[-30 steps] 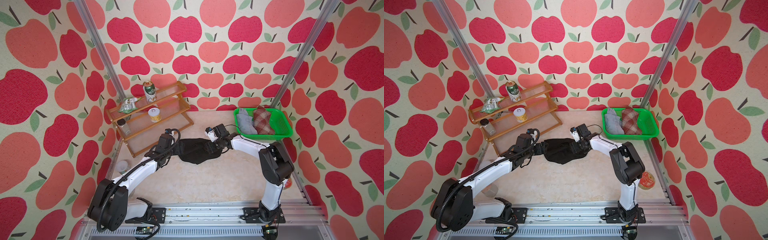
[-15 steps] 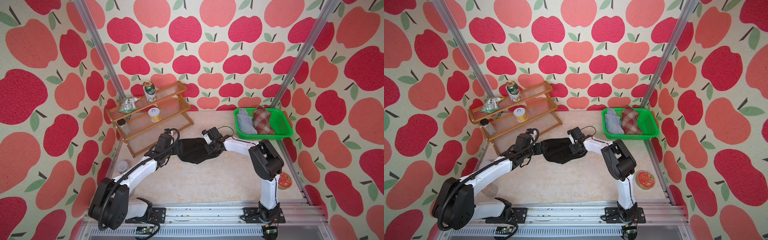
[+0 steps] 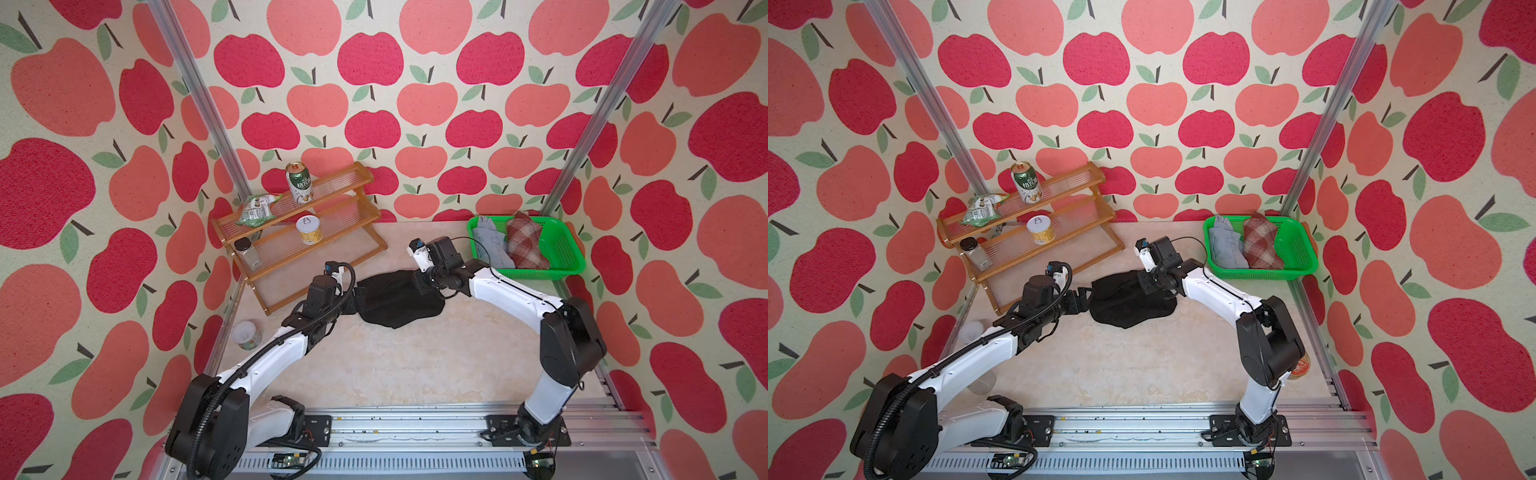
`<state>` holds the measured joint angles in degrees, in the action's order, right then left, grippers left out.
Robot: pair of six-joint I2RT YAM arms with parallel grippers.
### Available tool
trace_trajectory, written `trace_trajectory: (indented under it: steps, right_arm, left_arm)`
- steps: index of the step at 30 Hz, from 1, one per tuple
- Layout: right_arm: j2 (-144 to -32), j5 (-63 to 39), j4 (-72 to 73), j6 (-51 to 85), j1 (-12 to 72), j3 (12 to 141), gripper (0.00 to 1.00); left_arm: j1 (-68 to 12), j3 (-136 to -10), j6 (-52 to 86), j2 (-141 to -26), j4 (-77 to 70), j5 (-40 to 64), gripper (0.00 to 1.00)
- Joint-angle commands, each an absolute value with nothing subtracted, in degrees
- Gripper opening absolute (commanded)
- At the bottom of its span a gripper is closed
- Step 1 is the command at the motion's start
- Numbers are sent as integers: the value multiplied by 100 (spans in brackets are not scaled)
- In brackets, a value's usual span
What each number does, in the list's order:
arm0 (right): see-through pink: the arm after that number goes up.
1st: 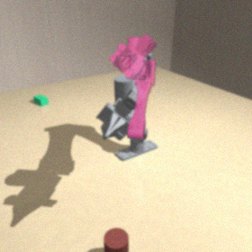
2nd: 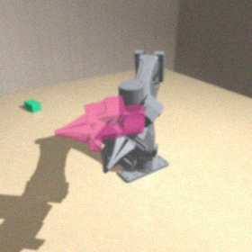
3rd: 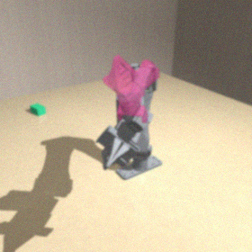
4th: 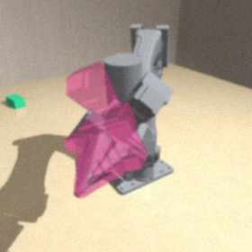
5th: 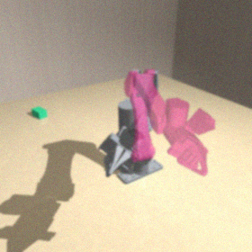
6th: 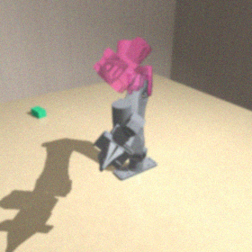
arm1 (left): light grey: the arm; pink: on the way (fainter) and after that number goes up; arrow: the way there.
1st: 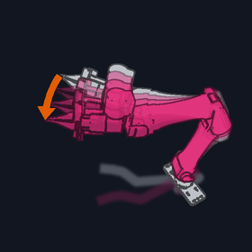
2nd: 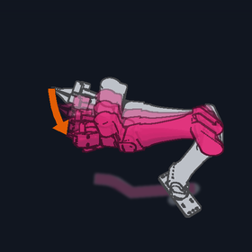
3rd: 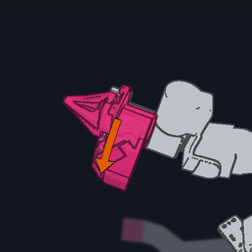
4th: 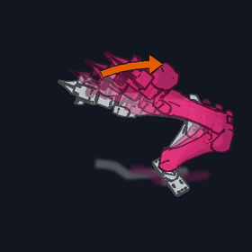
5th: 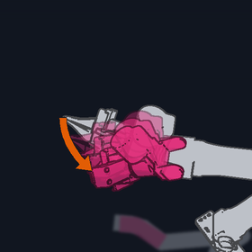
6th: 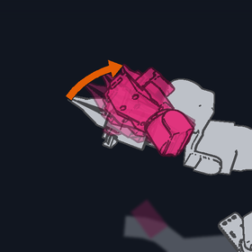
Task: Roll up the skirts
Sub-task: Flatten out the skirt at the center of the board.
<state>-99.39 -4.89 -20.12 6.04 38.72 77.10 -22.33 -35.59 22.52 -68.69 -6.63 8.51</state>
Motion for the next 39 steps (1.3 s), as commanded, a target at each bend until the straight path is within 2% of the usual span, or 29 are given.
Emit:
trace_trajectory:
  steps: [1, 9, 17, 25, 28, 29, 32, 34, 36, 39]
  right_arm:
    - [-9827, -1007, -2505, 604, 3751, 7917, 16]
    - [-9345, -1803, -2713, 807, 3510, 7957, 14]
    - [-9160, -2340, -2759, 996, 3400, 8037, 13]
    - [-8962, -2492, -2790, 1028, 3384, 8018, 11]
    - [-8905, -2513, -2825, 1020, 3359, 7999, 11]
    - [-8902, -2514, -2839, 1019, 3344, 7990, 11]
    - [-8854, -2509, -2874, 1012, 3272, 7953, 10]
    - [-8801, -2493, -2880, 1050, 3180, 7897, 10]
    - [-8759, -2474, -2929, 1081, 3079, 7867, 10]
    - [-8662, -2476, -3023, 1162, 2835, 7827, 8]
  left_arm:
    - [-2221, -3500, 2145, -7055, -1336, 1427, 86]
    - [-2614, -3312, 1499, -7475, -1929, 1737, 84]
    - [-3519, -3541, 234, -7851, -1960, 292, 91]
    - [-3573, -4017, -281, -8582, -1705, -726, 92]
    - [-3543, -4211, -264, -8798, -1547, -957, 89]
    - [-3552, -4254, -268, -8842, -1534, -989, 84]
    - [-3622, -4582, -239, -9055, -1086, -1635, 39]
    - [-3669, -4818, -244, -9190, -637, -2090, 19]
    - [-3797, -4816, -329, -9112, -553, -2453, 11]
    - [-3998, -4612, -460, -8602, -627, -2683, 8]
